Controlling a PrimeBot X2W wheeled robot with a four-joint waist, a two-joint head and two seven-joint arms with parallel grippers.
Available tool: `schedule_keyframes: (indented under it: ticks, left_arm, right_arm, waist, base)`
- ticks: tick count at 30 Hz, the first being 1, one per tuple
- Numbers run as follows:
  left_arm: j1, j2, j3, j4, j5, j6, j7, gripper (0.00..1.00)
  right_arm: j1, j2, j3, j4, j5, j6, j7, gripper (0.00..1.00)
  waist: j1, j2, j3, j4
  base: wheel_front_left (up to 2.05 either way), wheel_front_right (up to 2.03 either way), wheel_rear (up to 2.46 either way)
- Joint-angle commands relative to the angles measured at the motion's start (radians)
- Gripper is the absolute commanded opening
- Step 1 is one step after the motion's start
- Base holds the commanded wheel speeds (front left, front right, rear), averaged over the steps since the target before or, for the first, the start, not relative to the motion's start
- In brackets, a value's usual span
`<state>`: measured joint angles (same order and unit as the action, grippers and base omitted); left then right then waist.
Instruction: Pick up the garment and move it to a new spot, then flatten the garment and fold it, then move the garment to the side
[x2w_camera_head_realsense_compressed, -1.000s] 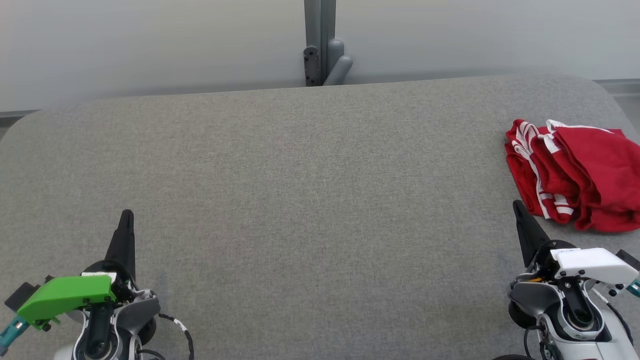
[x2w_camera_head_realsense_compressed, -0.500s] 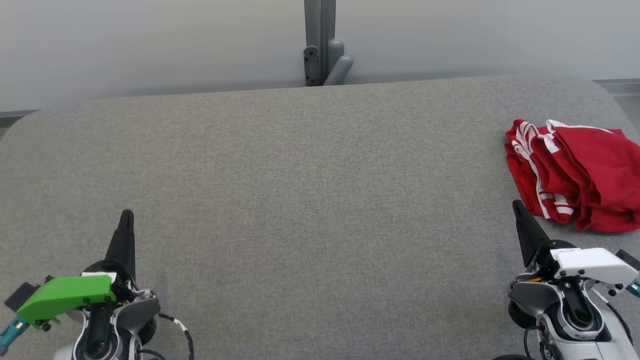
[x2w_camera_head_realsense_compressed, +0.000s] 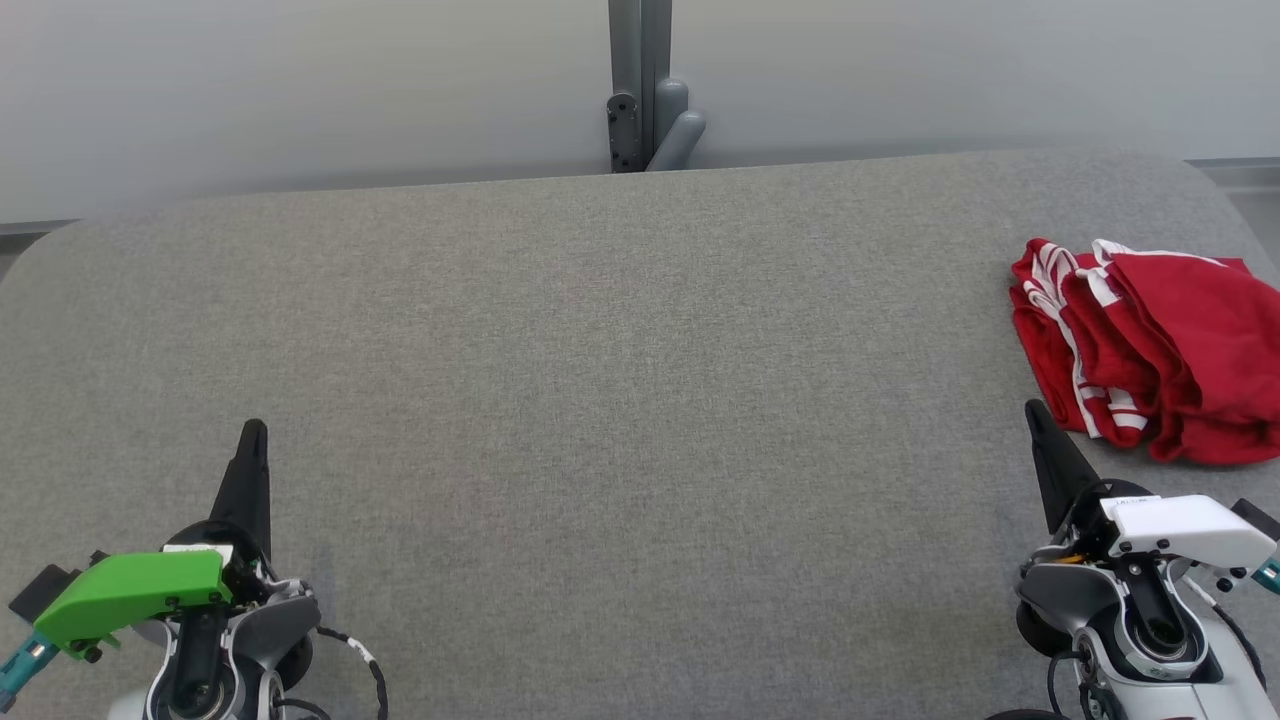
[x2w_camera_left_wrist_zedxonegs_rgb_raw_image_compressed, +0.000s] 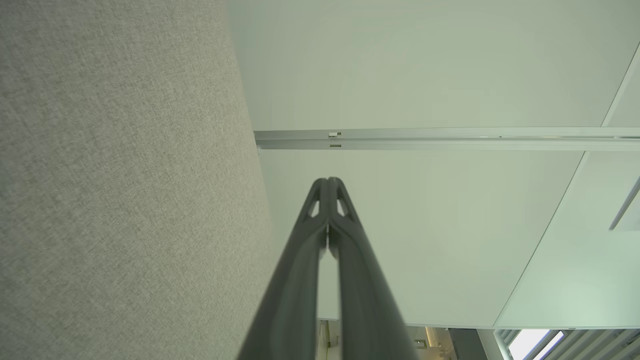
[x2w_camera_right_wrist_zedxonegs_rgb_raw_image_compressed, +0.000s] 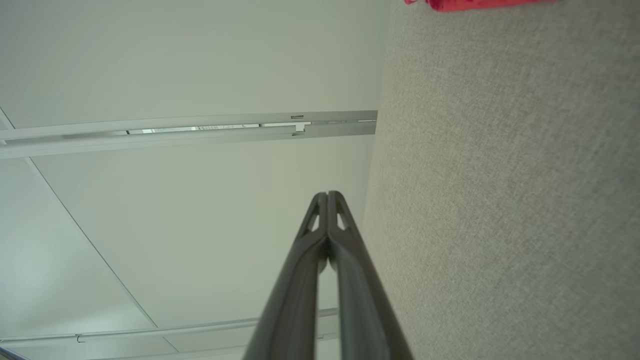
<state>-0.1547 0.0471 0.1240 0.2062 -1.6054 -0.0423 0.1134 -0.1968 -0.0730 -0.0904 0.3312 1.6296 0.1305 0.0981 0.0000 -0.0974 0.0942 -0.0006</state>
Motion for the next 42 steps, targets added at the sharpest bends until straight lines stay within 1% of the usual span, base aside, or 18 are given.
schedule_keyframes:
  ticks: [1,42]
  left_arm:
    - [-0.010,0.006,0.001,0.000,0.000,0.004,0.004,0.00]
    - [-0.010,0.006,0.001,0.000,0.000,0.004,0.004,0.00]
  right_arm:
    - [-0.004,-0.004,0.000,-0.005,0.006,0.000,-0.003,0.00]
    - [-0.001,-0.021,0.023,-0.006,0.025,0.000,-0.020,0.00]
  waist:
    - [0.0000,0.0000,0.000,0.000]
    - [0.0000,0.0000,0.000,0.000]
  base:
    - [0.00,0.00,0.00]
    - [0.00,0.00,0.00]
